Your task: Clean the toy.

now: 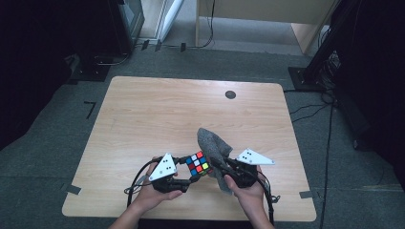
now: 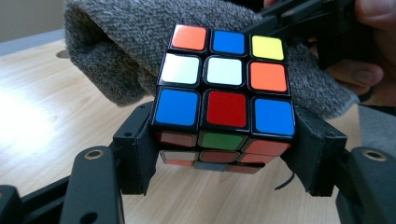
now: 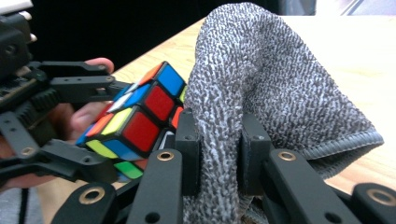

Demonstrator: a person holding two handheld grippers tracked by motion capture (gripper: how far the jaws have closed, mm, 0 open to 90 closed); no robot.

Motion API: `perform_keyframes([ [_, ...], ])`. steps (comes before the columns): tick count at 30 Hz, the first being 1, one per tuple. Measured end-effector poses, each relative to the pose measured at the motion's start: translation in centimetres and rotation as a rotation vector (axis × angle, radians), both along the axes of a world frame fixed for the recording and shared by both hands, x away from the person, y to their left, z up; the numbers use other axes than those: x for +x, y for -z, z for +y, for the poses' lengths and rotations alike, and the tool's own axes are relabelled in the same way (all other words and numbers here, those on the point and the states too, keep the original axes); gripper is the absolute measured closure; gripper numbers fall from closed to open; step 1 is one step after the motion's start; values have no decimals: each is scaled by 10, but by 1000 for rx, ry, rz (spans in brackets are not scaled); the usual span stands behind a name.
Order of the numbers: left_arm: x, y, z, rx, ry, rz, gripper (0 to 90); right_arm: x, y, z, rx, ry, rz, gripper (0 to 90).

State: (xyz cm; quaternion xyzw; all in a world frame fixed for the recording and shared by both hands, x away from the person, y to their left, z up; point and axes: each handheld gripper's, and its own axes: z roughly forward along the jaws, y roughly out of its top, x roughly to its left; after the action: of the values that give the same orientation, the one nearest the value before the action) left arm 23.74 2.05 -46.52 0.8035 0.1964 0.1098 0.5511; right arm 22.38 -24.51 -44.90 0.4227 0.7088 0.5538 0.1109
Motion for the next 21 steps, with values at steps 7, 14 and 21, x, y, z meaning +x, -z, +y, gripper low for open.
perform_keyframes([
  [7,1,3,-1,15,-11,-2,340,-9,-19,4,39,-51,-77,741],
  [14,-1,-4,4,-46,-1,-11,340,-2,-9,-3,49,-30,-28,739],
  [21,0,-2,3,-25,-14,-18,340,-8,-20,1,63,-74,-84,734],
])
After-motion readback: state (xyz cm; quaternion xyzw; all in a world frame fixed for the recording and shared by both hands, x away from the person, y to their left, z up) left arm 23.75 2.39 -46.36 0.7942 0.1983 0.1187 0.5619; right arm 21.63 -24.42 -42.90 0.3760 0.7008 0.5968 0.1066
